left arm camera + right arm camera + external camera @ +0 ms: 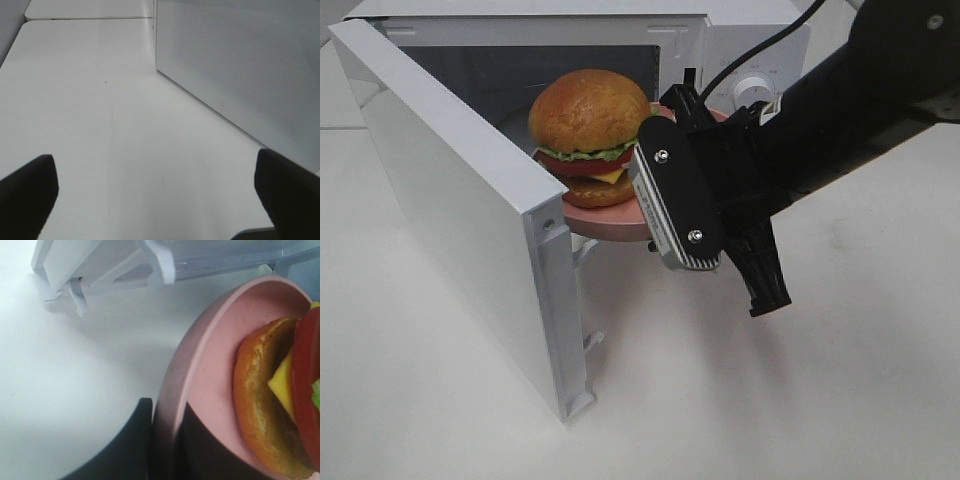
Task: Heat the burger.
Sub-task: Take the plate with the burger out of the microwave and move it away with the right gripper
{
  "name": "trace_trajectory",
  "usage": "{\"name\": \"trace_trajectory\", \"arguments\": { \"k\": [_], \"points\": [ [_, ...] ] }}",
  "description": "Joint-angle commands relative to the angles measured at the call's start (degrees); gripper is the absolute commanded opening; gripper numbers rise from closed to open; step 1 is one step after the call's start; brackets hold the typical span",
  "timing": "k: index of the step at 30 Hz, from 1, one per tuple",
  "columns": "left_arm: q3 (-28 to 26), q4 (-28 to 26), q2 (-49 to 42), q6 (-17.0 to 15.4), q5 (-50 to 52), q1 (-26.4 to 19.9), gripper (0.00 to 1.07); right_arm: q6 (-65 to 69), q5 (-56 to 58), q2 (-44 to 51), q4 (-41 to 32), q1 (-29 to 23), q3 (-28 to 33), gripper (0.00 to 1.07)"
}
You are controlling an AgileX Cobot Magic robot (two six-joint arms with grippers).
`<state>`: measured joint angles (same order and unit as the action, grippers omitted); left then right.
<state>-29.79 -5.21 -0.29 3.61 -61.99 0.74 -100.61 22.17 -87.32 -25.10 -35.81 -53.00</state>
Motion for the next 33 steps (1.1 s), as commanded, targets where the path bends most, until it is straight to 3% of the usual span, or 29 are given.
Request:
{"name": "trace_trajectory", "arguments": {
  "k": [1,27,31,33],
  "points": [
    [0.2,-0.2,-0.3,-0.3,0.7,-0.2,1.00,-0.2,-3.4,3.5,-0.4,0.3,1.5,0.00],
    [0.2,-0.2,-0.3,-0.3,0.7,-0.2,1.00,3.6,-4.9,25.4,-0.3,0.3,19.4,0.00],
    [0.2,-0.2,-0.3,-0.3,0.7,-0.2,1.00,5.6,-4.8,28.4,0.7,0.3,21.4,0.00],
    [0.2,-0.2,-0.3,-0.3,0.7,-0.2,1.00,9.0,-4.4,32.5,4.5,0.3,24.0,0.00]
  ]
}}
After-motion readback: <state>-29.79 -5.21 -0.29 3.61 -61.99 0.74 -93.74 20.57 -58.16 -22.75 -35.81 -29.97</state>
